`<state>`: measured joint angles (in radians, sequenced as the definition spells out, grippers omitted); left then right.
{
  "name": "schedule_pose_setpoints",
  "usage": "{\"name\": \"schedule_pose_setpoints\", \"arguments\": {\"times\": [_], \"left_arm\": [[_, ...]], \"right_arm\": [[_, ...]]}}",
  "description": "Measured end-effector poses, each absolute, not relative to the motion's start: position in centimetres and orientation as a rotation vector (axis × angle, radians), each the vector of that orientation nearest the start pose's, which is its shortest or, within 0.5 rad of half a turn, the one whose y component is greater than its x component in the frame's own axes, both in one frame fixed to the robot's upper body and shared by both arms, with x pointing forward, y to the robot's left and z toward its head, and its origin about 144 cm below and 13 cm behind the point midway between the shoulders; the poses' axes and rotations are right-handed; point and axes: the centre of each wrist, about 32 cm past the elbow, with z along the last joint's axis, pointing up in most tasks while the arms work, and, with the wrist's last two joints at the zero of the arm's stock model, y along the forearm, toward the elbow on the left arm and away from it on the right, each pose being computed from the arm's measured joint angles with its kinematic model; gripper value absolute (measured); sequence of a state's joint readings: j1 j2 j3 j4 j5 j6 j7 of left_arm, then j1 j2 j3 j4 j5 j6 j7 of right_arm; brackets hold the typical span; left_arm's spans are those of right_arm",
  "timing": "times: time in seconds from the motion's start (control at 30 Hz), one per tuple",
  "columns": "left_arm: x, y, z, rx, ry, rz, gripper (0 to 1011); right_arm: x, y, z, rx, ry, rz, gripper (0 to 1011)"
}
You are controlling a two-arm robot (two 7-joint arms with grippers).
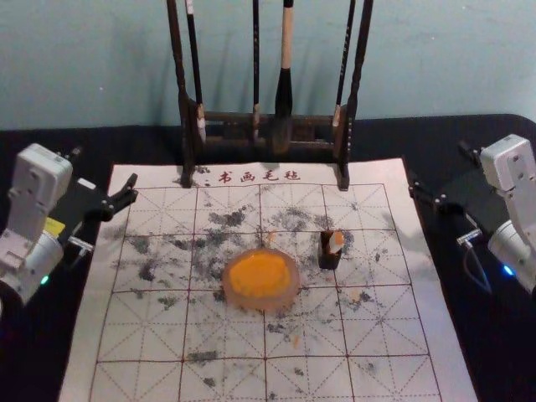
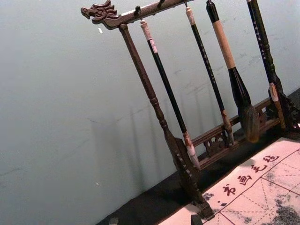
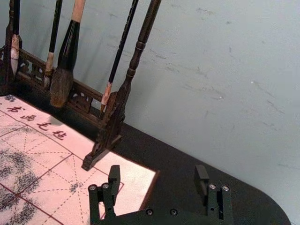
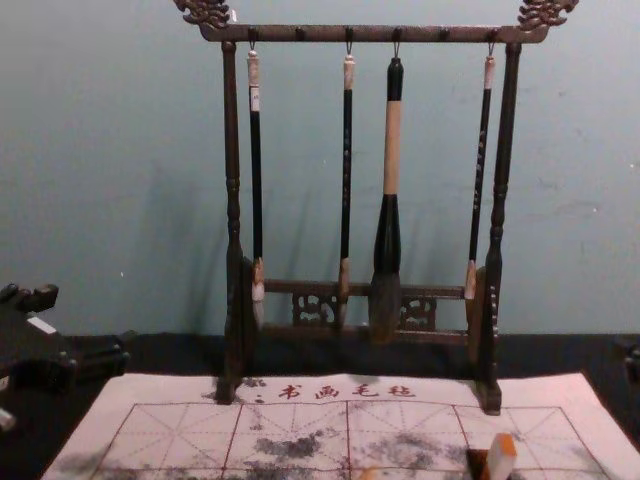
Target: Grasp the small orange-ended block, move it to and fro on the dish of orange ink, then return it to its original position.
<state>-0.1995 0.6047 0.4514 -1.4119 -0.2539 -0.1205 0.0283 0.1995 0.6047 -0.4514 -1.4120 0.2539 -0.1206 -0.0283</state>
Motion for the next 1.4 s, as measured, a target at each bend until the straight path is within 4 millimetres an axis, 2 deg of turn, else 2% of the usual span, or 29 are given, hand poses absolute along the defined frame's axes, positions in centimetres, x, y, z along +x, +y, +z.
{"name": "schedule_pose_setpoints", "arguments": {"times": [0.73, 0.97, 1.4], "left_arm": [[48.9, 31.0, 114.0, 0.305, -0.285, 1.248, 1001], [48.9, 31.0, 114.0, 0.304, -0.285, 1.248, 1001], [48.9, 31.0, 114.0, 0.304, -0.285, 1.248, 1001]], "right_arm": [[48.4, -31.0, 114.1, -0.29, -0.252, -1.254, 1003], [46.6, -30.8, 114.4, -0.291, -0.186, -1.223, 1003], [41.8, -29.8, 113.6, -0.371, -0.079, -1.067, 1003]]}}
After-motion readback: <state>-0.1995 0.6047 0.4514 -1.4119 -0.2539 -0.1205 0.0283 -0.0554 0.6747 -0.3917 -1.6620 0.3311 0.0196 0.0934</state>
